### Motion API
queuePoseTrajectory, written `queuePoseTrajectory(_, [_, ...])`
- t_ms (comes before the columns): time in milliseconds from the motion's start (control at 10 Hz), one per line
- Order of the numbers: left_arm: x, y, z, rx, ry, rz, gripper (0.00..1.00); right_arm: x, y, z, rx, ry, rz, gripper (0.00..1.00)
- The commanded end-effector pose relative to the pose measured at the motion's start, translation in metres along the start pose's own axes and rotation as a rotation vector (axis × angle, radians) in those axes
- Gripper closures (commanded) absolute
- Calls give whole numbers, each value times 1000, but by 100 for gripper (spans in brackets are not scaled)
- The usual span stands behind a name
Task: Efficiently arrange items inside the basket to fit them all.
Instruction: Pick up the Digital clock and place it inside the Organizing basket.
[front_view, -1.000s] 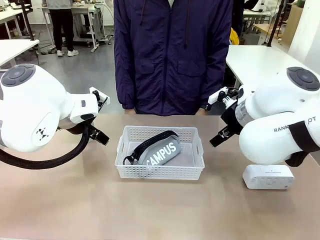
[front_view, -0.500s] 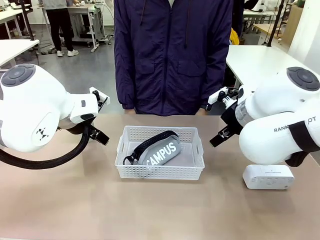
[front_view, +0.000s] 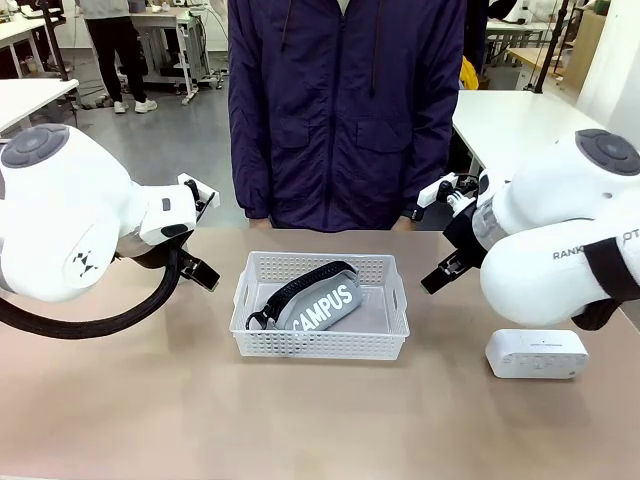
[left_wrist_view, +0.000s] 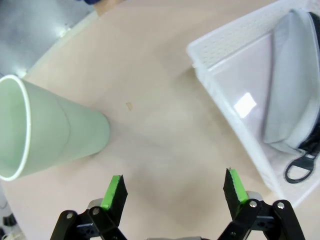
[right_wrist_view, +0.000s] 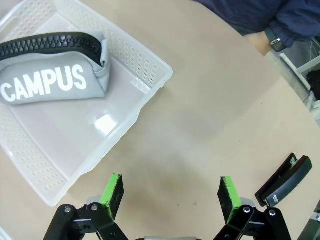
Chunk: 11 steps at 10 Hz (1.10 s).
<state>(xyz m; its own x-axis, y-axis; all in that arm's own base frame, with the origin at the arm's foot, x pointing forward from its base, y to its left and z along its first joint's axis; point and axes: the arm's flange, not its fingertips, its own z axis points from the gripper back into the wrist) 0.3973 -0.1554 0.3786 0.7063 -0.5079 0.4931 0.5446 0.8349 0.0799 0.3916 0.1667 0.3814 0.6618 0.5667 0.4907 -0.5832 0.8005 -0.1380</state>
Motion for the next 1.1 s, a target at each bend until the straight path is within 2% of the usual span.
queuePoseTrajectory(0, [-21,6,50,-139,-8,-32,0,3,-5,51,68,-4,-28,0])
queuePoseTrajectory(100, [-28,6,73,-187,-35,-40,0,2,-7,74,113,4,-52,0])
queuePoseTrajectory(200, [-33,7,95,-260,-40,-24,0,2,-12,99,194,14,-138,0])
queuePoseTrajectory(300, [-40,9,122,-385,33,72,0,4,-19,126,252,21,-353,0])
queuePoseTrajectory(400, [-59,15,149,-571,-33,-75,0,-8,-35,159,448,-58,-315,0])
queuePoseTrajectory(500, [-75,31,171,-684,-86,-42,0,-24,-57,188,537,-80,-308,0])
queuePoseTrajectory(700, [-119,75,207,-811,-237,116,0,-71,-102,236,676,-152,-341,0])
queuePoseTrajectory(800, [-141,101,215,-874,-320,218,0,-103,-129,250,745,-214,-405,0])
queuePoseTrajectory(1000, [-185,151,213,-988,-481,392,0,-171,-181,260,805,-332,-589,0])
